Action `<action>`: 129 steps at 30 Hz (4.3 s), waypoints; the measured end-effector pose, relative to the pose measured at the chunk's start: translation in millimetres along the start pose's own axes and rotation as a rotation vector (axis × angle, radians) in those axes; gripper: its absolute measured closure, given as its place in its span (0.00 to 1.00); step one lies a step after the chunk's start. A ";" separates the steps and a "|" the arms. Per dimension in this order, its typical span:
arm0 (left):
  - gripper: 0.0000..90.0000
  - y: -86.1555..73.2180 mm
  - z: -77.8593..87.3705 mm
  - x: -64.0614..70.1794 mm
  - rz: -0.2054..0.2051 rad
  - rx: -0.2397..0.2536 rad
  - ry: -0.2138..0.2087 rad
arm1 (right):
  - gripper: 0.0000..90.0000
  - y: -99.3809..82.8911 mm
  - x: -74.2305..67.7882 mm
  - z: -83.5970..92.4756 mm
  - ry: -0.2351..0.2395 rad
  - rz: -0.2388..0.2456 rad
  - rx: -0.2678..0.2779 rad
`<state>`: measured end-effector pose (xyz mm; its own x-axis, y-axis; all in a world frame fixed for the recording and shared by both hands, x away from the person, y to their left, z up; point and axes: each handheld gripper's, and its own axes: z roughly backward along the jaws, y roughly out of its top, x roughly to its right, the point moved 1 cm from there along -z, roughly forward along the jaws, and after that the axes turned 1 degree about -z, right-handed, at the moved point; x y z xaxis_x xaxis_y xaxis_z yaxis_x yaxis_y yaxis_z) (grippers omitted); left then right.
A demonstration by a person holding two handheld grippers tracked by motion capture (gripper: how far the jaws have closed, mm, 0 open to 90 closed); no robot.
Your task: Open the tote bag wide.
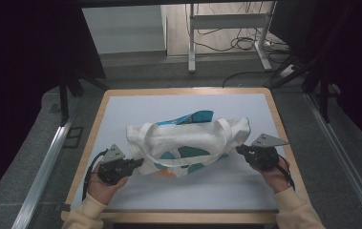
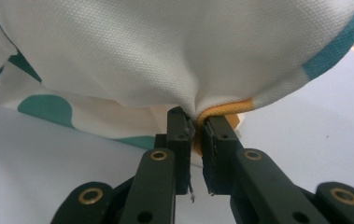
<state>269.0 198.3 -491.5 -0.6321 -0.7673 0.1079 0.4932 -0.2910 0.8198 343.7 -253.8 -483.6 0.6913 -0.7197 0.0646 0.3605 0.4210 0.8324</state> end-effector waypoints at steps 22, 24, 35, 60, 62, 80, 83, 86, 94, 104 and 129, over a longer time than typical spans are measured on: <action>0.95 -12.8 -19.4 -4.8 0.002 -0.076 0.015 | 0.91 -15.2 -3.0 -21.1 0.009 0.015 -0.115; 0.95 -13.5 -20.6 -5.7 0.007 -0.079 0.016 | 0.91 -16.1 -3.2 -22.5 0.011 0.019 -0.122; 0.95 -18.7 -32.9 -7.0 -0.002 -0.124 0.029 | 0.91 -20.8 -4.6 -27.7 0.017 0.014 -0.146; 0.33 -7.7 33.8 -8.5 0.130 0.086 0.072 | 0.35 -12.4 13.3 25.7 -0.063 -0.208 0.051; 0.35 -3.1 38.2 -10.7 0.142 0.102 0.071 | 0.40 -9.9 18.4 33.1 -0.061 -0.226 0.076; 1.00 68.7 55.3 -0.3 0.000 0.193 0.050 | 0.95 56.5 17.0 36.6 -0.010 -0.063 0.124; 1.00 82.5 48.7 -2.4 -0.010 0.181 0.054 | 0.97 71.2 14.7 24.4 0.005 -0.039 0.118; 1.00 96.6 38.0 -7.4 0.011 0.172 0.028 | 0.98 80.4 12.9 16.8 0.021 -0.036 0.113; 1.00 101.3 13.8 -8.6 0.038 0.110 -0.008 | 0.98 91.3 3.4 0.0 0.071 -0.027 0.091; 1.00 78.5 -2.8 -7.5 0.057 0.048 -0.046 | 0.98 79.2 -7.9 -14.3 0.098 -0.004 0.031; 1.00 23.4 -31.4 5.9 0.024 -0.070 -0.035 | 0.99 20.7 -27.3 -32.3 0.127 0.020 -0.093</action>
<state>295.6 169.0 -489.4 -0.6393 -0.7546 0.1477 0.5482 -0.3125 0.7758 352.5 -207.6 -486.0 0.7703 -0.6376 0.0060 0.3979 0.4881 0.7768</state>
